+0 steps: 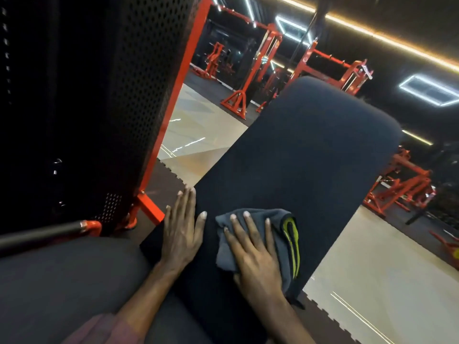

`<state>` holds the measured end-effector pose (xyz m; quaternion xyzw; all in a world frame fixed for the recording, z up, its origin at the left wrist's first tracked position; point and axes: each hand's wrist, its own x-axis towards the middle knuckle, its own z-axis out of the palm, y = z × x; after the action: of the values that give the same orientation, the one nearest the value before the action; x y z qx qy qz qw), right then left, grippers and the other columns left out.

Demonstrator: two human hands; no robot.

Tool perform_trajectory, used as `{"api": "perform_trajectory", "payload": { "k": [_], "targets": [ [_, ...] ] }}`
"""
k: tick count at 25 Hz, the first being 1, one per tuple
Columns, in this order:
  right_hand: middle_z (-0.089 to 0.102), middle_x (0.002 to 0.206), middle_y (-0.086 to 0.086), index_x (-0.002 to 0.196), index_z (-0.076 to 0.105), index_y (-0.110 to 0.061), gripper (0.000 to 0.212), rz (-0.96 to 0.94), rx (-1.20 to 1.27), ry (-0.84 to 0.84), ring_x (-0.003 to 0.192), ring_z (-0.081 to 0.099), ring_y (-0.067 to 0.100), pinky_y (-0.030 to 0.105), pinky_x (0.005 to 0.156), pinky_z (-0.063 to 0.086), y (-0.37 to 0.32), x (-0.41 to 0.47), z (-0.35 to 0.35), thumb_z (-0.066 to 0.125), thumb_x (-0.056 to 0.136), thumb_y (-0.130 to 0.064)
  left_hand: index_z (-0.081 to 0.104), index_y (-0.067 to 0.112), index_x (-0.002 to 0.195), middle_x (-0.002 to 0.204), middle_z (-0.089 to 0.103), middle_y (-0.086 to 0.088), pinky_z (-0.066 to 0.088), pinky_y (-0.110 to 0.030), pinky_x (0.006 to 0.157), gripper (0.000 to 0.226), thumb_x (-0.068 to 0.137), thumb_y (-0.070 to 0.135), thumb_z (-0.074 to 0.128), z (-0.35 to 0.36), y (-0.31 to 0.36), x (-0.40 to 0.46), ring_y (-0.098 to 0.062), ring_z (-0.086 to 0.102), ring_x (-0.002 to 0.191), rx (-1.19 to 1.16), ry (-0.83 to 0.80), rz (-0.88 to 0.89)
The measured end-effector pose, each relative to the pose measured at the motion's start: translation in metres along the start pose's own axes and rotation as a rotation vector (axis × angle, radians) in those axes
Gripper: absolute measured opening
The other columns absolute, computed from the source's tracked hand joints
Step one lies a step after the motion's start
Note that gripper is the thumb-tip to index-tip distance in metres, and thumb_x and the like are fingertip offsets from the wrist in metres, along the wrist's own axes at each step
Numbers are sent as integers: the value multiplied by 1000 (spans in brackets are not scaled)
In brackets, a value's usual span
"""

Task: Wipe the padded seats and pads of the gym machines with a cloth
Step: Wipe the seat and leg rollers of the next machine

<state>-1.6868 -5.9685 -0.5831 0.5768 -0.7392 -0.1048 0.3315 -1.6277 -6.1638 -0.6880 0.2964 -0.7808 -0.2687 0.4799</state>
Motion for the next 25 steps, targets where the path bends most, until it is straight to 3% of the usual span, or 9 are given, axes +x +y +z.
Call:
{"api": "perform_trajectory", "payload": {
  "k": [2,4,8,10,14,17,20,22,25],
  "targets": [
    [26,172,6,157,46,-16,80,-47,-42,21,162,11,31,64,126,10,15,51,-4,52,78,-27,16,21,169,177,12,6,27,-58,126,66,111,52,29,1,0,1,-14,12,163,-4,6,4],
    [25,173,7,159,43,-15,83,14,-47,46,162,10,31,64,127,8,30,80,-12,61,78,-25,17,22,169,177,12,7,27,-58,126,66,111,51,30,1,-2,2,-14,13,163,-10,9,10],
    [23,173,7,161,40,-14,91,137,-3,99,162,10,32,63,127,10,7,37,-3,67,74,-17,20,21,169,176,14,8,28,-57,125,65,111,48,35,3,-4,3,-14,14,163,-33,17,3],
    [26,172,8,159,44,-13,86,57,-4,75,161,15,34,64,126,13,-5,29,4,66,76,-22,22,21,168,176,16,9,30,-57,125,63,111,46,36,4,-7,4,-13,17,162,-47,32,1],
    [37,167,11,154,51,-13,76,-114,-37,83,160,21,35,65,125,11,9,117,0,69,82,-29,21,22,168,176,17,10,33,-57,122,61,112,46,29,5,-12,7,-13,20,161,-76,42,9],
    [35,168,10,155,49,-13,82,30,-33,143,160,20,33,64,126,7,38,144,-17,71,77,-25,22,22,168,175,18,10,34,-57,121,61,112,41,38,6,-9,7,-13,20,161,-59,66,11],
    [32,170,9,156,48,-13,79,121,-19,155,161,16,32,65,127,9,25,94,-13,59,78,-22,24,21,168,175,20,9,34,-57,121,61,112,38,41,7,-7,7,-13,20,161,-76,75,0],
    [34,169,10,154,50,-12,75,44,-2,113,160,18,34,65,127,11,6,74,-2,57,81,-24,25,20,167,175,21,8,35,-59,120,60,112,40,37,11,-9,7,-15,23,161,-95,83,13],
    [38,166,12,153,52,-12,76,-119,-24,63,159,23,35,63,126,6,5,122,3,65,80,-33,27,18,167,174,24,6,36,-60,119,60,111,39,34,15,-13,6,-18,28,159,-135,101,29]
  ]
}}
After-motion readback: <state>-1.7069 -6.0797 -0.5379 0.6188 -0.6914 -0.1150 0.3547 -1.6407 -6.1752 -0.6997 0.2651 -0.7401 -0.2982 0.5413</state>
